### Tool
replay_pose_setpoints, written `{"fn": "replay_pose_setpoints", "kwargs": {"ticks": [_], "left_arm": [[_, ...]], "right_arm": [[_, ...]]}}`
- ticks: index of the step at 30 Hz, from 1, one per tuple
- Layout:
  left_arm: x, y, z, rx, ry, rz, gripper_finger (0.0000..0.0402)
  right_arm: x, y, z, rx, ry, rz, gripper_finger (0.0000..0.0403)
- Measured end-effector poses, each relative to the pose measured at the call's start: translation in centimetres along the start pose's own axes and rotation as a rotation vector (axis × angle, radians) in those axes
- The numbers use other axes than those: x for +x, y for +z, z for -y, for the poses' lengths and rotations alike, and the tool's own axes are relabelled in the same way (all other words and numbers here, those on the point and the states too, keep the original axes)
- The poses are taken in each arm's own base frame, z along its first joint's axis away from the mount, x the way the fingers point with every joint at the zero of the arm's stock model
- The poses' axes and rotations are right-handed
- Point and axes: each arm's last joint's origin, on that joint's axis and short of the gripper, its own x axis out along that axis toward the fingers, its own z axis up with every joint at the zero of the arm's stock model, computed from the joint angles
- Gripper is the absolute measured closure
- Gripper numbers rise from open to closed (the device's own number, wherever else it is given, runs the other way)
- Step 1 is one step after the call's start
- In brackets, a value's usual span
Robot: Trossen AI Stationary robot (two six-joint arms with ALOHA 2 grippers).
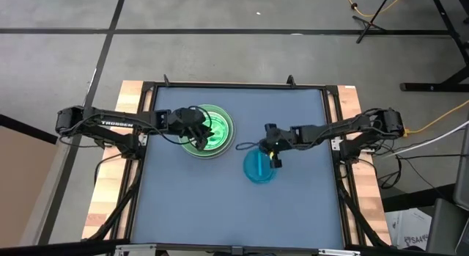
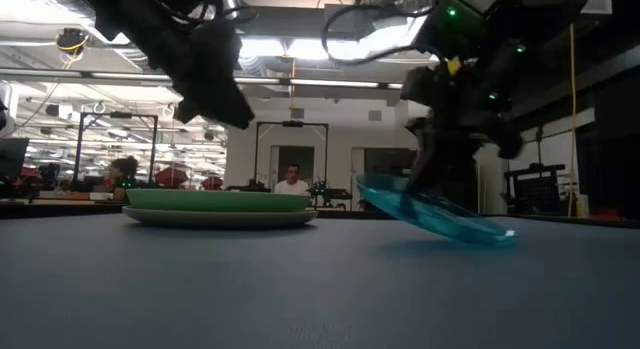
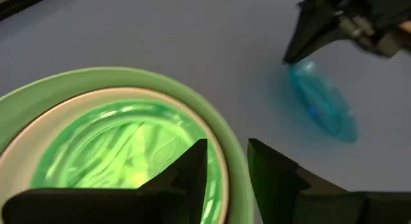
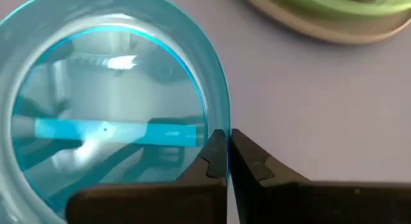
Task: Stack plastic plates
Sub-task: Stack the blue plate on top of the light green plate
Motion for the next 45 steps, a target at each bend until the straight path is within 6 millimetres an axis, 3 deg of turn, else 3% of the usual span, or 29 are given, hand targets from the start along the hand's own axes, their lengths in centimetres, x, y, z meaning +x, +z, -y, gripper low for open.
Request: {"fn": "replay_pose_setpoints", "kwargs": {"ticks": [10, 22, 34, 45], "left_arm": [[-0.3, 0.7, 1.9, -0.093, -0.044, 0.146, 0.0297], [-0.5, 0.6, 4.9, -0.133, -0.078, 0.310, 0.0297], [3.9, -1.7, 7.3, -0.103, -0.116, 0.303, 0.0297], [6.8, -3.3, 7.6, -0.089, -0.104, 0.274, 0.0297]], "right_arm": [[-0.1, 1.6, 0.8, -0.005, -0.061, 0.172, 0.0403], [-0.2, 1.7, 1.0, 0.004, -0.131, 0.167, 0.0403], [-0.2, 1.7, 1.0, 0.006, -0.133, 0.167, 0.0403], [-0.2, 1.7, 1.0, 0.049, -0.129, 0.169, 0.0403]]}}
